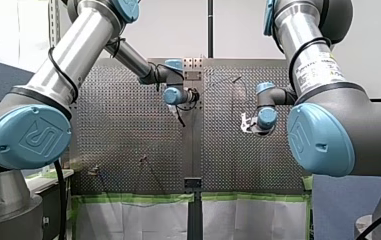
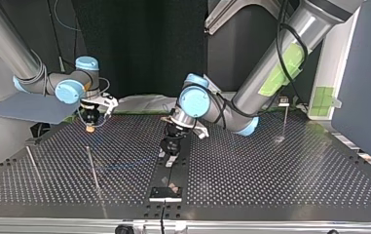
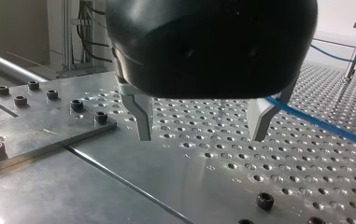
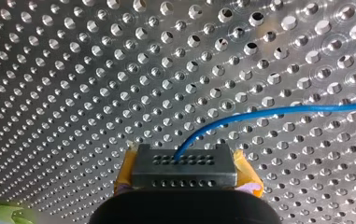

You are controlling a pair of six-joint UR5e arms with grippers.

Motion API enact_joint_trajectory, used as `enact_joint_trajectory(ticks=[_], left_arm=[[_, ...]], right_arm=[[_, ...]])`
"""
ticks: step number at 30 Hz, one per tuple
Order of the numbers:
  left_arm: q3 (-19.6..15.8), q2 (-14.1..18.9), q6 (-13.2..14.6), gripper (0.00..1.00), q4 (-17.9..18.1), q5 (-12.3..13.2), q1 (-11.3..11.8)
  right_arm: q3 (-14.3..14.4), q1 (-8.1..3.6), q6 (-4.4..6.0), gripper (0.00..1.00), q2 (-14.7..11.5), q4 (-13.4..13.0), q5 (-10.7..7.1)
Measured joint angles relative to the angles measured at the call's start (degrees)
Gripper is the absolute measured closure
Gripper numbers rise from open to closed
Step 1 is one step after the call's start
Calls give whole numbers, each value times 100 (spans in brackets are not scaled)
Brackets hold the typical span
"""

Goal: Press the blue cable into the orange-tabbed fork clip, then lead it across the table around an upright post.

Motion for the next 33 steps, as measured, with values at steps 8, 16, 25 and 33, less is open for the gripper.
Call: enact_joint_trajectory(ticks=[8, 16, 25, 33], left_arm=[[0, 0, 39, 0, -54, -40, 2], [0, 0, 368, 0, -397, -415, 2], [0, 0, 697, 0, -763, -749, -4], [0, -1, 721, 0, -812, -764, -1]], right_arm=[[6, -5, -2, 100, 76, -21, 8], [24, -13, -16, 100, 366, -48, 47], [41, -42, -35, 100, 508, -151, 105], [200, -132, -33, 100, 748, -384, 159]])
